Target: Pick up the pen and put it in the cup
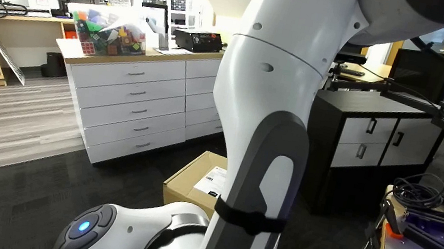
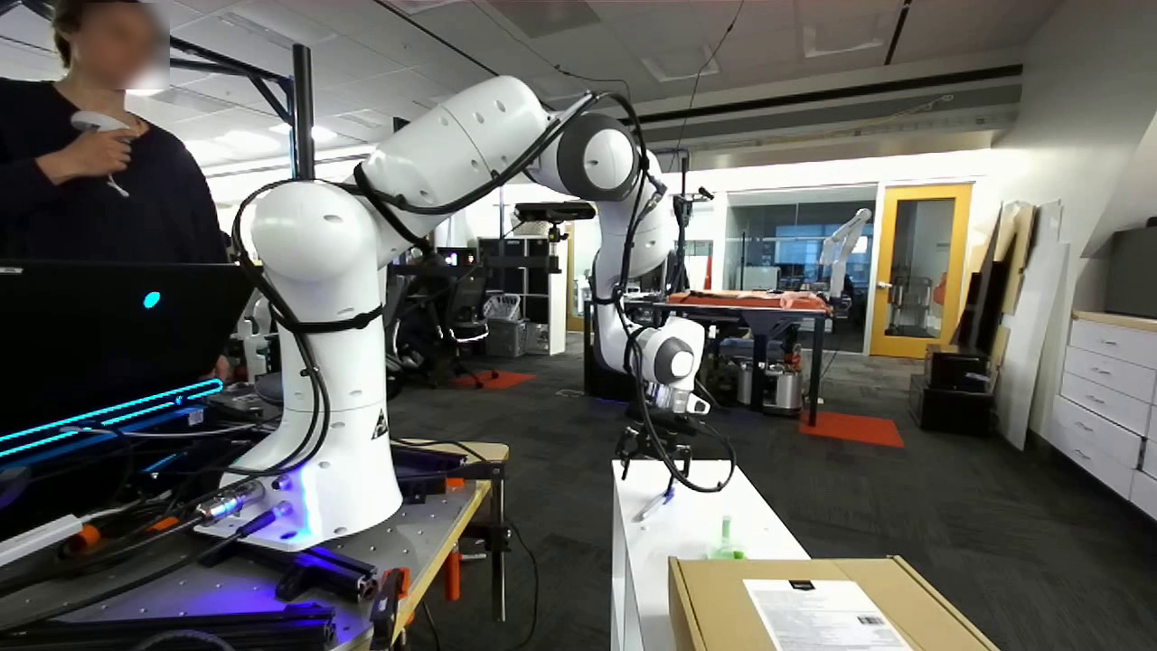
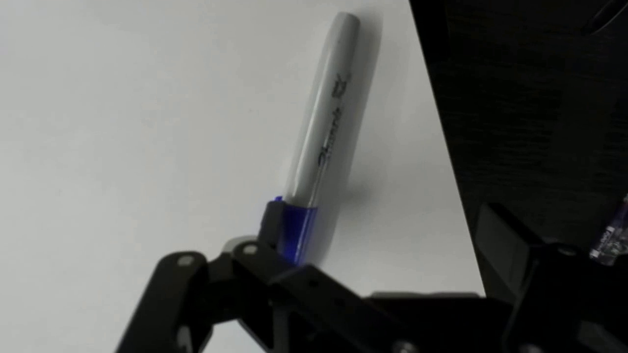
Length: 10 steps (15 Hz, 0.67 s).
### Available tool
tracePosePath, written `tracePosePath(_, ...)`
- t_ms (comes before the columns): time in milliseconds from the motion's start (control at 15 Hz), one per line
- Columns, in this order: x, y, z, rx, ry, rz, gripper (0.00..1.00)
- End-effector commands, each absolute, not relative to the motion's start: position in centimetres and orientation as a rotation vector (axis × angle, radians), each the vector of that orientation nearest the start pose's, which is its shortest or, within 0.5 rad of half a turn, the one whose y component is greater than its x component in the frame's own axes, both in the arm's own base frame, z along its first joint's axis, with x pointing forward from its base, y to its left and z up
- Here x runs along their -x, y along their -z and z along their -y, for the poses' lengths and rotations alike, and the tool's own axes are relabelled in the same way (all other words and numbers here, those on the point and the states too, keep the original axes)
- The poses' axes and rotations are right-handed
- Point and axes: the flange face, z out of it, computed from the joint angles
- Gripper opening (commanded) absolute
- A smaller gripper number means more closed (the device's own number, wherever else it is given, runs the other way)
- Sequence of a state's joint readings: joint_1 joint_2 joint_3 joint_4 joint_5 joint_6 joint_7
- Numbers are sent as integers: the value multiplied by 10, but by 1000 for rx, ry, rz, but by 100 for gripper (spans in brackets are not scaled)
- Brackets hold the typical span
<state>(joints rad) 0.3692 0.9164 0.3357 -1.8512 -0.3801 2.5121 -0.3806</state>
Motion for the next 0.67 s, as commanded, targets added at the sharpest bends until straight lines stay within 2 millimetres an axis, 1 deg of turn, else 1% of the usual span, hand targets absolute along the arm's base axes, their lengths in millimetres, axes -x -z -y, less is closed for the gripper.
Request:
tracePosePath(0,-433,-47,-380,2415,-213,2013,100)
tracePosePath(200,-433,-47,-375,2406,-179,2072,100)
tracePosePath(600,-437,-40,-367,2407,-124,2091,100)
